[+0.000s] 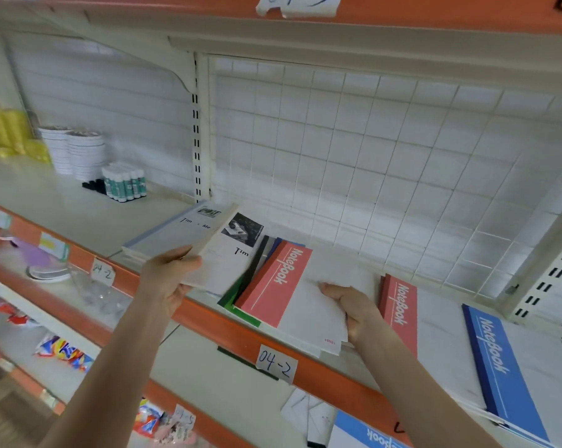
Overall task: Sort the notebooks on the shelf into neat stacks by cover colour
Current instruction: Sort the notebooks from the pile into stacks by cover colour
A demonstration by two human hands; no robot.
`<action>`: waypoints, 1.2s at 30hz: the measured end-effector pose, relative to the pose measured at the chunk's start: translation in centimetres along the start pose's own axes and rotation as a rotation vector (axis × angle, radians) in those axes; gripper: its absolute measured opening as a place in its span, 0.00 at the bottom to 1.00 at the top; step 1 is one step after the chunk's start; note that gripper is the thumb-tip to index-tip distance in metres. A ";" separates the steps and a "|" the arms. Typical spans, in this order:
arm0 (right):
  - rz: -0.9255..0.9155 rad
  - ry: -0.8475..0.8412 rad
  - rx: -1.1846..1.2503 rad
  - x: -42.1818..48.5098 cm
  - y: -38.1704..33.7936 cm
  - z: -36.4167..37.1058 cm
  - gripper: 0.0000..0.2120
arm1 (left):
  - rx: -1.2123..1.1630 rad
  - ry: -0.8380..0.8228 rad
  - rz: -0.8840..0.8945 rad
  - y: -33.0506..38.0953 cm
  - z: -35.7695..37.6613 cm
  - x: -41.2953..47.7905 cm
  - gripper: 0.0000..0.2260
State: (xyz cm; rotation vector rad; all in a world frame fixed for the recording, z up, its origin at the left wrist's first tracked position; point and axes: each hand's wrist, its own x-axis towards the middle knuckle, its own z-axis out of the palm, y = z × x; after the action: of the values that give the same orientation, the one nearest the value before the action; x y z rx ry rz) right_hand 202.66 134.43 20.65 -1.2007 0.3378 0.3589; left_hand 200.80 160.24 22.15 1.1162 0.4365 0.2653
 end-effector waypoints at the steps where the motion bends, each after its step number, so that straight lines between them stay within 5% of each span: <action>1: -0.021 0.003 -0.006 0.3 0.1 0.1 0.06 | 0.020 0.057 0.045 -0.4 -0.3 0.4 0.16; 7: -0.140 0.004 -0.054 0.2 -0.7 -0.4 0.07 | 0.093 0.362 0.228 -2.4 -1.3 2.8 0.09; 10: -0.140 0.013 -0.034 0.3 -1.1 -1.0 0.07 | 0.567 0.415 0.430 -3.5 -1.7 2.9 0.15; 14: -0.098 0.026 0.024 0.6 -1.9 -2.3 0.05 | 1.284 0.219 0.899 -5.4 -1.0 1.6 0.10; 17: -0.091 0.028 0.057 0.8 -3.0 -3.4 0.05 | 1.568 -0.171 0.750 -5.9 1.0 -0.8 0.20; 21: -0.076 0.001 0.106 0.6 -4.3 -4.5 0.05 | 1.937 -0.310 0.786 -8.5 1.7 -2.0 0.26; 25: -0.064 -0.029 0.159 0.2 -5.0 -5.3 0.05 | 2.001 -0.269 0.834 -9.1 1.5 -1.7 0.26; 30: -0.077 -0.036 0.177 0.2 -5.1 -5.7 0.10 | 1.803 -0.242 1.166 -9.1 1.4 -1.7 0.19; 36: -0.060 -0.038 0.178 0.7 -4.4 -6.0 0.12 | 1.594 -0.205 1.258 -8.0 1.9 -1.2 0.28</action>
State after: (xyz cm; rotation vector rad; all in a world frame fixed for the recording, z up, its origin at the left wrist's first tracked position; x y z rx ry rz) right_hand 204.86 127.40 22.08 -1.0262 0.2943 0.2933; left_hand 200.56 154.89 15.81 2.8845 -0.4774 0.9657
